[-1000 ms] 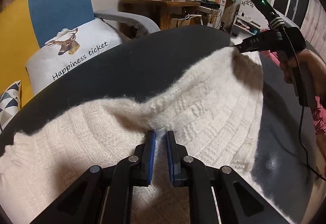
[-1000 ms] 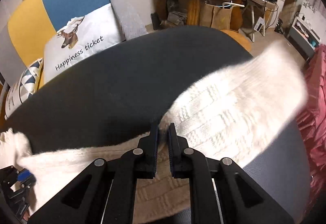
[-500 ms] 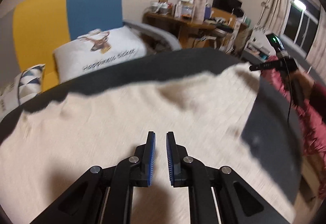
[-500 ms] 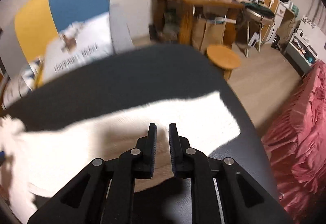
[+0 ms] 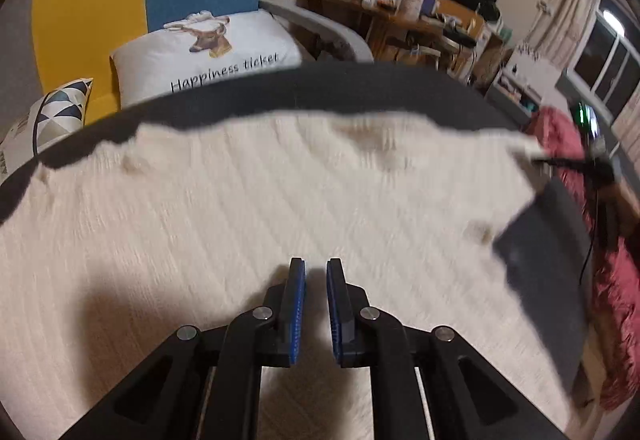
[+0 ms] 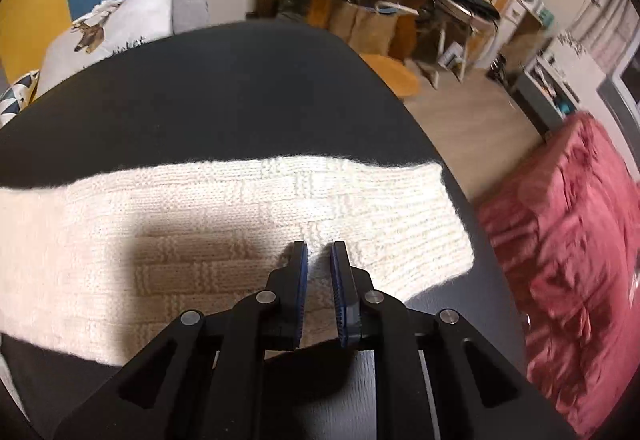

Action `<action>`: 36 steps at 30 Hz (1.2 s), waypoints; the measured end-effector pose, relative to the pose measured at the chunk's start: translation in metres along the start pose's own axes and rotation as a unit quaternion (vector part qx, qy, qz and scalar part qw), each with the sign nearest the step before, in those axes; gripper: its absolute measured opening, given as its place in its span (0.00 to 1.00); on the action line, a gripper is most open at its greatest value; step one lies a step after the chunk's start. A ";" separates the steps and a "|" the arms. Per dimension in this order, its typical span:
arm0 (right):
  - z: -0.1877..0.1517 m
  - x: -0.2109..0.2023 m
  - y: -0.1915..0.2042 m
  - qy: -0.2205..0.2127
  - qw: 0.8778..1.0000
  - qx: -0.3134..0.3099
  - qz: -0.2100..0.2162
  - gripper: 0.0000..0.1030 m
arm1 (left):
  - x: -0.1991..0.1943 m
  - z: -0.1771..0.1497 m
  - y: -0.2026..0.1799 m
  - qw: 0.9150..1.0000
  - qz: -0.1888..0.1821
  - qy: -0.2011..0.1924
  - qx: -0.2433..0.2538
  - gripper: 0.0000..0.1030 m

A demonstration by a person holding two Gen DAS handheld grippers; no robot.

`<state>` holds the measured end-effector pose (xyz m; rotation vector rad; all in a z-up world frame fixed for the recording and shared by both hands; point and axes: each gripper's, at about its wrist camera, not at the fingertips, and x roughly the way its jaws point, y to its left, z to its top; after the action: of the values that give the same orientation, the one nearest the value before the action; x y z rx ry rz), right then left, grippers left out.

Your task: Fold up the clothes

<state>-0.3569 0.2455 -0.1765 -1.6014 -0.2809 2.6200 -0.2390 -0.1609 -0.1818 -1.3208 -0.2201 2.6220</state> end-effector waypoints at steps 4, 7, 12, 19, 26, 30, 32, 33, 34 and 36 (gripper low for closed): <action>-0.011 -0.009 -0.003 0.020 1.000 0.000 -0.005 0.13 | 0.010 0.029 -0.013 1.000 -0.018 -0.007 0.022 0.10; -0.013 -0.023 -0.009 0.020 0.999 0.014 0.024 0.13 | 0.026 0.052 -0.039 0.996 -0.037 -0.008 0.076 0.10; -0.003 -0.067 0.022 -0.054 0.990 -0.049 0.119 0.13 | 0.066 0.073 -0.079 0.990 -0.031 0.015 0.139 0.10; 0.010 -0.019 0.073 -0.004 0.990 -0.111 0.081 0.13 | 0.100 0.067 -0.088 0.990 -0.008 0.027 0.138 0.10; -0.032 -0.019 0.047 -0.036 0.994 -0.038 0.097 0.14 | 0.092 0.067 -0.093 0.991 -0.004 0.019 0.135 0.10; -0.026 -0.033 0.026 -0.023 0.989 -0.011 0.148 0.14 | 0.057 0.058 -0.085 0.992 -0.007 -0.014 0.125 0.10; -0.020 -0.047 0.003 -0.056 0.990 0.005 0.126 0.15 | 0.040 0.046 -0.082 0.991 -0.009 -0.024 0.131 0.10; -0.018 -0.045 -0.012 -0.054 0.991 0.022 0.121 0.15 | 0.035 0.038 -0.081 0.990 0.000 -0.026 0.139 0.10; -0.020 -0.041 -0.027 -0.043 0.990 0.043 0.129 0.15 | 0.033 0.031 -0.081 0.989 0.009 -0.024 0.146 0.10; -0.031 -0.031 -0.048 -0.021 0.991 0.059 0.120 0.15 | 0.034 0.019 -0.080 0.988 0.016 -0.014 0.151 0.10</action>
<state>-0.3175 0.2918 -0.1536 -1.6345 0.0685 2.7861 -0.2659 -0.0762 -0.1795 -1.1946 0.1898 2.5720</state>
